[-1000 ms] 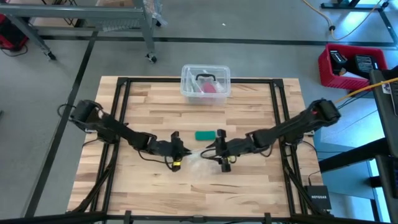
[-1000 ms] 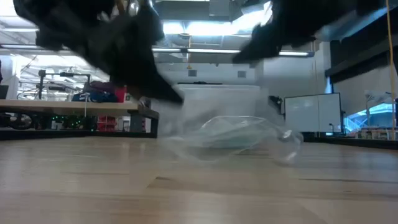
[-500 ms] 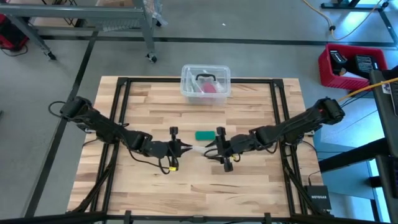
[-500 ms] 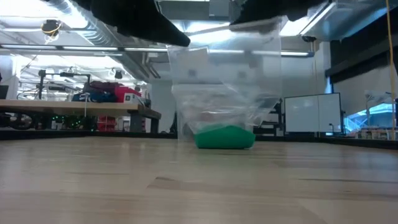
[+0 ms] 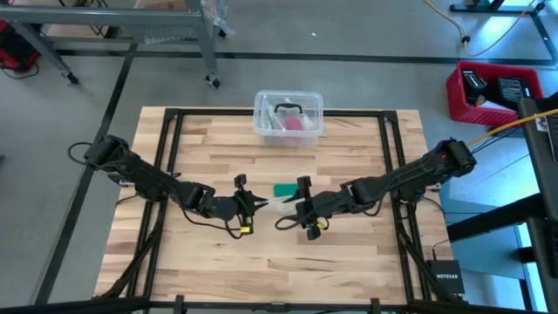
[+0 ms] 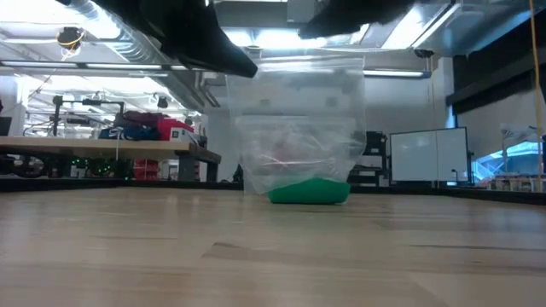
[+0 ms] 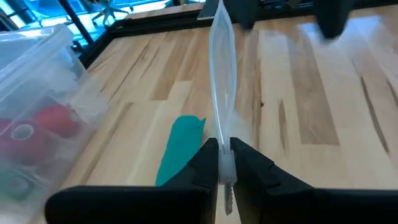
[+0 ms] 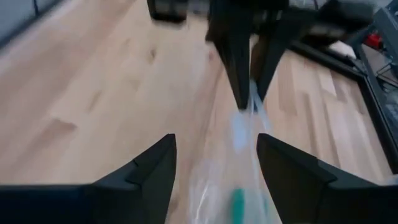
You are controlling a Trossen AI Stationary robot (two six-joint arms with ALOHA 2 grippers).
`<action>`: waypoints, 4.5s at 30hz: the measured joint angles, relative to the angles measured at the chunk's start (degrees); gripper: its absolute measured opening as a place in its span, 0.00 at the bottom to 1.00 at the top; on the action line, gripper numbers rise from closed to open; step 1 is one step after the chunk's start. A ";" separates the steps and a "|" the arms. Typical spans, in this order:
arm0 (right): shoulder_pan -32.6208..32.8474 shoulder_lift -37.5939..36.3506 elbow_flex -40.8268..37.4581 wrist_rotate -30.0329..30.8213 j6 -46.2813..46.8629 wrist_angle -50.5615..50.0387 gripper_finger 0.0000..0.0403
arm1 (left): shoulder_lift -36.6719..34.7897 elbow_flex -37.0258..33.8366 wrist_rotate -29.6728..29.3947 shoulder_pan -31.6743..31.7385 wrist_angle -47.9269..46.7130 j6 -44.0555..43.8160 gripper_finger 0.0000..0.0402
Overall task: Roll bandage
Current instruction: Put the rolled bandage into the transparent zip bag
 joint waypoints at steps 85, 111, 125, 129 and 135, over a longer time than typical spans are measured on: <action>-0.42 12.53 -0.04 5.61 -8.74 8.75 0.01 | 4.60 4.83 29.34 8.83 -9.21 -20.54 0.25; -1.27 15.34 0.09 3.42 -11.45 19.03 0.02 | -6.75 15.65 10.15 8.48 -35.15 -13.07 0.01; -6.41 27.37 3.96 -5.37 -10.20 29.24 0.02 | -1.41 9.17 7.25 2.73 -34.35 -22.08 0.01; -6.33 28.65 5.20 -7.19 -9.99 29.33 0.02 | -0.25 8.15 5.53 1.34 -31.35 -22.28 0.01; -6.43 28.70 5.22 -8.00 -9.92 29.12 0.02 | -0.91 7.91 3.31 -0.11 -26.15 -16.96 0.01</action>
